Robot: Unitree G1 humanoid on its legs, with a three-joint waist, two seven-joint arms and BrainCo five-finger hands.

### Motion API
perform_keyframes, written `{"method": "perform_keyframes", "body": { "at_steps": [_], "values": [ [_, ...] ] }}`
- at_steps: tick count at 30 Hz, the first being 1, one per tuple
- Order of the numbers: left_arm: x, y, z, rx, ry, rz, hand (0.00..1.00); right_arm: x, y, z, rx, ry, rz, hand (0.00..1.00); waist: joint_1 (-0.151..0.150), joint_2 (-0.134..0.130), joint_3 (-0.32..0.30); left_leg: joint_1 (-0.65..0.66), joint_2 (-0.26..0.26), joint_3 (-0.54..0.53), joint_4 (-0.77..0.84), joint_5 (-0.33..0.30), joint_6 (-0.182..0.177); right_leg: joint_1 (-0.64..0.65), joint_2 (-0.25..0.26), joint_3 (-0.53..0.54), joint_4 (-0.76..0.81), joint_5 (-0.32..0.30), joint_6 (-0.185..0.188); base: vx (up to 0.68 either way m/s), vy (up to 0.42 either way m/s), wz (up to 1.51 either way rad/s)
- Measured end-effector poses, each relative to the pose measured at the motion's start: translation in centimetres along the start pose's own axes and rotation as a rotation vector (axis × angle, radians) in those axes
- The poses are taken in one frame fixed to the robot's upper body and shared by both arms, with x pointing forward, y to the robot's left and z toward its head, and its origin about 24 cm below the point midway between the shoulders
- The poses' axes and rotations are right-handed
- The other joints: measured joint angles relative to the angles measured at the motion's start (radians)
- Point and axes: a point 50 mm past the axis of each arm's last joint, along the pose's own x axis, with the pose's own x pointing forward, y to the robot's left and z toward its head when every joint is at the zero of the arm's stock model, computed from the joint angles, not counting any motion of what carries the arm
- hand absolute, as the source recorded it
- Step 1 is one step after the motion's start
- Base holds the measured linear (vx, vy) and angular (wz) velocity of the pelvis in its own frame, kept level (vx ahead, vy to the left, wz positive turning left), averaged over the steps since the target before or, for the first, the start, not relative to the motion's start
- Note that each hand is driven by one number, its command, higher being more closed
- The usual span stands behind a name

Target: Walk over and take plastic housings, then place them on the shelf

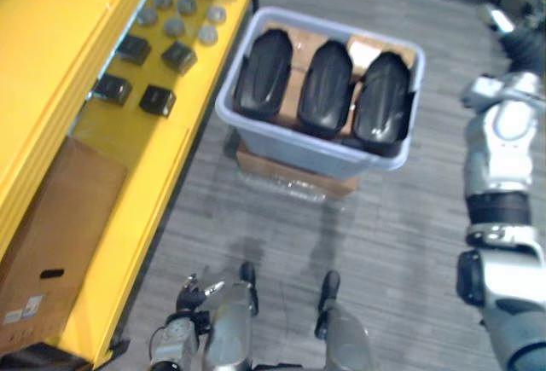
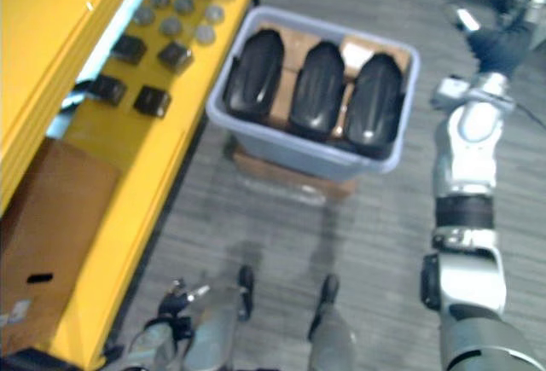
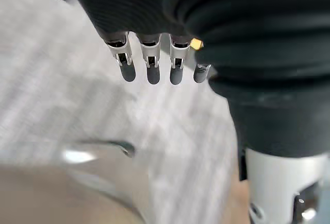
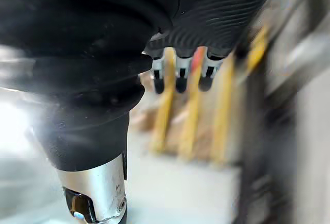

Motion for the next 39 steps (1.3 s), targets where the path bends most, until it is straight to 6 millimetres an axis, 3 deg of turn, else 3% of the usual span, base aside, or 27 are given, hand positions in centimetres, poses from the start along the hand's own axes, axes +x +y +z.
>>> {"method": "perform_keyframes", "body": {
  "at_steps": [4,11,19,28,32,39],
  "values": [
    [0.2,-1.0,0.8,-0.061,-0.037,-0.014,0.00,0.8,-1.4,-0.4,-0.010,0.096,-0.074,0.00,0.015,0.020,0.026,-0.050,0.005,-0.004,0.016,0.000,0.001,-0.056,0.000,-0.007,0.032,-0.002,-0.005,0.00,0.000,0.00],
    [0.5,-3.0,2.2,-0.139,-0.073,-0.057,0.00,2.2,-0.5,1.4,-0.073,0.132,-0.071,0.00,0.018,0.025,0.029,-0.095,0.001,-0.015,0.018,0.002,0.001,-0.125,-0.016,-0.025,0.114,-0.046,-0.008,0.00,-0.001,0.06],
    [0.5,-4.4,3.2,-0.206,-0.110,-0.096,0.00,1.8,-0.9,-1.6,-0.211,0.328,-0.106,0.00,0.027,0.025,0.030,-0.134,-0.003,-0.016,-0.006,0.023,-0.005,-0.203,-0.033,-0.028,0.171,-0.073,-0.015,0.03,-0.013,0.02],
    [0.4,-5.0,3.8,-0.278,-0.143,-0.099,0.00,1.7,-1.2,-2.3,-0.323,0.398,-0.140,0.00,0.040,0.034,0.038,-0.208,-0.010,-0.029,0.029,0.023,-0.007,-0.316,-0.061,-0.031,0.308,-0.139,-0.021,-0.01,-0.024,0.05],
    [0.3,-5.1,4.1,-0.293,-0.156,-0.104,0.00,1.9,-1.4,-2.1,-0.356,0.386,-0.141,0.00,0.042,0.045,0.050,-0.230,-0.021,-0.041,0.039,0.025,-0.010,-0.346,-0.080,-0.038,0.354,-0.161,-0.022,-0.01,-0.019,0.13],
    [0.2,-5.5,4.5,-0.311,-0.169,-0.131,0.00,2.7,-0.5,-0.1,-0.419,0.244,-0.122,0.00,0.046,0.052,0.060,-0.290,-0.021,-0.040,0.069,0.026,-0.010,-0.423,-0.090,-0.027,0.416,-0.179,-0.029,0.00,-0.002,0.01]
  ]
}}
